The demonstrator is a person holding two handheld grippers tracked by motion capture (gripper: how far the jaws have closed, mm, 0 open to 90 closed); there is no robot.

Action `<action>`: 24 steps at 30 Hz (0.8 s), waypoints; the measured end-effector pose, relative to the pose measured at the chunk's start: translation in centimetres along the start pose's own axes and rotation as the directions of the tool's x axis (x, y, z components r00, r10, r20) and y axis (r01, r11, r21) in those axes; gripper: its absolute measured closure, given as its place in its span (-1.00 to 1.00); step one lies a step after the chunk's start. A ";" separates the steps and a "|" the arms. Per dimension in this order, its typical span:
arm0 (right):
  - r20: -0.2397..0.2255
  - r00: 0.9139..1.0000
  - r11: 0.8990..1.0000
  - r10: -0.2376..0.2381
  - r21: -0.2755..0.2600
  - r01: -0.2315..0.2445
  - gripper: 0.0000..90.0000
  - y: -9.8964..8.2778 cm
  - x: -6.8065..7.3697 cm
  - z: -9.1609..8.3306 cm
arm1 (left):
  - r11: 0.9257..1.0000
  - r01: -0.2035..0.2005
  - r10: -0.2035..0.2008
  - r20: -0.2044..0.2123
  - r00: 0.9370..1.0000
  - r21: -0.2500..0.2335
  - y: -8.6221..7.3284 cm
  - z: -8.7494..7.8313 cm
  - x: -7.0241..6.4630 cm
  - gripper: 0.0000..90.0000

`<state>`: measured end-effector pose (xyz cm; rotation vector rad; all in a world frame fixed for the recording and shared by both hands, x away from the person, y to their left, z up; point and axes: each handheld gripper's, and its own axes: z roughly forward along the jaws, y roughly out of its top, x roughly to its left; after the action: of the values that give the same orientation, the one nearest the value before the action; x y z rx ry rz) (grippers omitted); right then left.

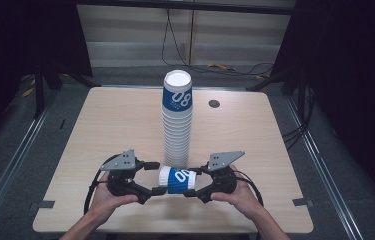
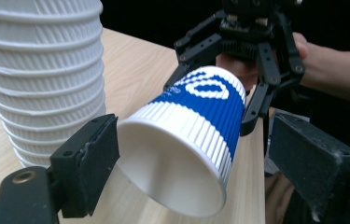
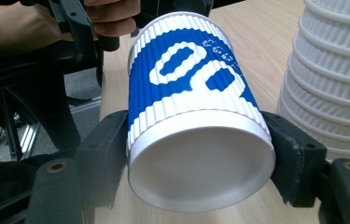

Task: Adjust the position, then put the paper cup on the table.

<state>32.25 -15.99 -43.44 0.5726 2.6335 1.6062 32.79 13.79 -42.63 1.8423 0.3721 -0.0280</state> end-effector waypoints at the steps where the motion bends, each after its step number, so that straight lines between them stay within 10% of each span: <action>1: 0.001 1.000 1.000 -0.005 -0.001 0.005 -0.35 0.0 0.0 0.0 | 1.000 -0.001 0.001 -0.003 1.000 -0.006 0.0 -0.1 0.0 -0.64; 24: -0.076 0.997 0.996 0.009 -0.091 -0.016 -0.35 0.0 0.0 0.1 | 0.999 0.045 -0.045 0.014 0.999 0.015 -0.2 0.5 0.5 -0.66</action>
<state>32.32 -15.93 -43.46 0.5361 2.5955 1.7755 33.29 13.48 -43.13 1.8468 0.4037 -0.0747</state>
